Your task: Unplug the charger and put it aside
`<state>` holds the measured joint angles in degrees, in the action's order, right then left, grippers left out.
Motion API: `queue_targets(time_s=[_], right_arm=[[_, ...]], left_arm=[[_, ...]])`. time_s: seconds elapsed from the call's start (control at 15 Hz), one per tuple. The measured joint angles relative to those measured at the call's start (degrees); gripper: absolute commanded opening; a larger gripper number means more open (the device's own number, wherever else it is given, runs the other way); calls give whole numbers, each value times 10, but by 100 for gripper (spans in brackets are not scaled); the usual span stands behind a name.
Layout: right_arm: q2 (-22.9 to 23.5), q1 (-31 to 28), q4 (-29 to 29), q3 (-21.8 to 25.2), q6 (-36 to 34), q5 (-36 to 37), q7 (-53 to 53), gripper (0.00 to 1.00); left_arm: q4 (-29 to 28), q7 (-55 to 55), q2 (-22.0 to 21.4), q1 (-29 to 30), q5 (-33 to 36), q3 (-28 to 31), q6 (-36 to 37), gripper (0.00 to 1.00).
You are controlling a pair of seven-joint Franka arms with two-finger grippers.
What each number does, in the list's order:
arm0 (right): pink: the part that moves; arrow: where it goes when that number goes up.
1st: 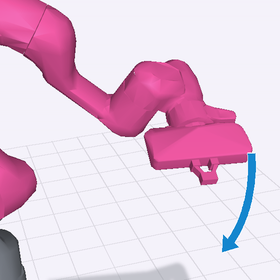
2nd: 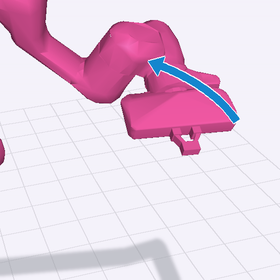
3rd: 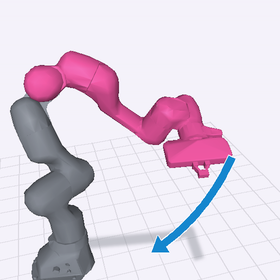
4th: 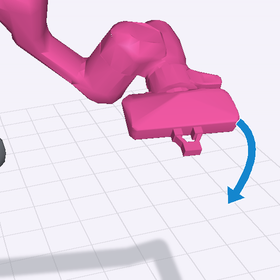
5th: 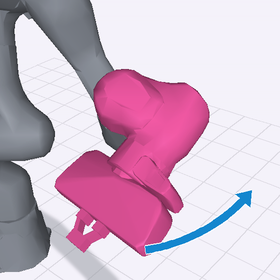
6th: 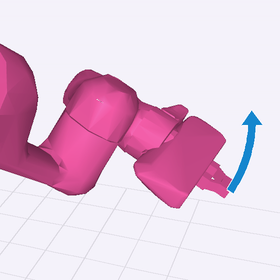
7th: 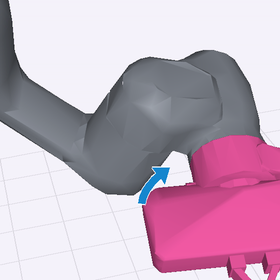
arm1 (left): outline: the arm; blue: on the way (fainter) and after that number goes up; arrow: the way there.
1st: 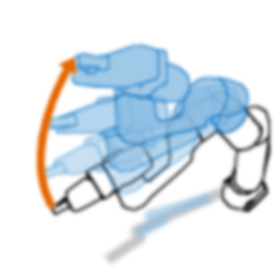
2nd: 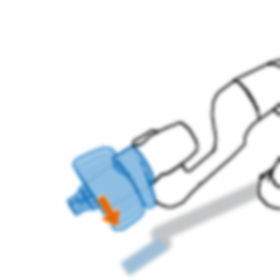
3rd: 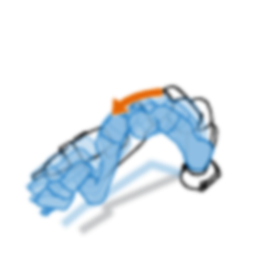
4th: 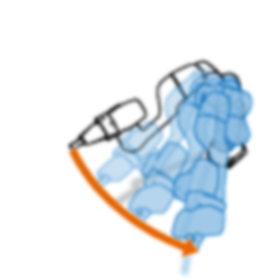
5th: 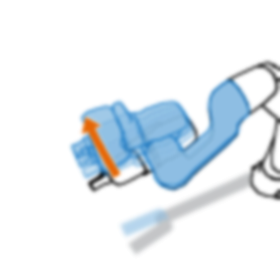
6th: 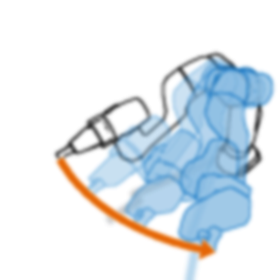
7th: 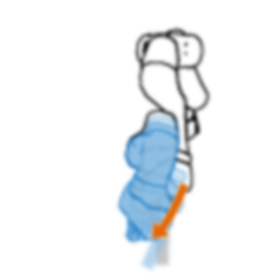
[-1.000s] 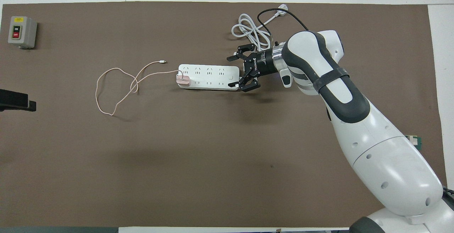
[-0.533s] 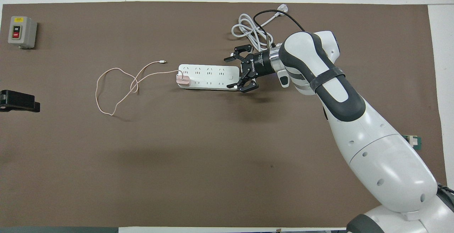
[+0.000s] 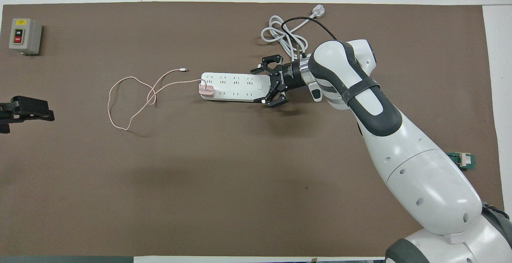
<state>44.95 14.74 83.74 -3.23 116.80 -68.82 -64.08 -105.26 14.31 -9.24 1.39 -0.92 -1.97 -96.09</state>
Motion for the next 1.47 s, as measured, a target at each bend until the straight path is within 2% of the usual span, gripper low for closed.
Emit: queue_targets(time_s=[0.53, 0.67, 0.87, 1.13, 1.33, 1.47], right_arm=[[2, 8, 0, 0, 19, 1, 5, 100], [3, 8, 0, 0, 19, 1, 8, 100], [5, 8, 1, 0, 19, 1, 18, 100], [7, 8, 2, 0, 21, 1, 24, 100], [6, 8, 3, 0, 22, 1, 23, 50], [5, 8, 5, 0, 25, 1, 22, 25]], left_arm=[[-18, 496, 39, -73, -1, -5, -68, 100], [-9, 606, 71, -87, -1, -5, -82, 100], [52, 738, 150, -100, -7, -6, -104, 100], [125, 819, 228, -115, -28, -6, -111, 100], [158, 880, 267, -146, -29, -6, -112, 100], [172, 916, 285, -169, -29, -6, -113, 100]])
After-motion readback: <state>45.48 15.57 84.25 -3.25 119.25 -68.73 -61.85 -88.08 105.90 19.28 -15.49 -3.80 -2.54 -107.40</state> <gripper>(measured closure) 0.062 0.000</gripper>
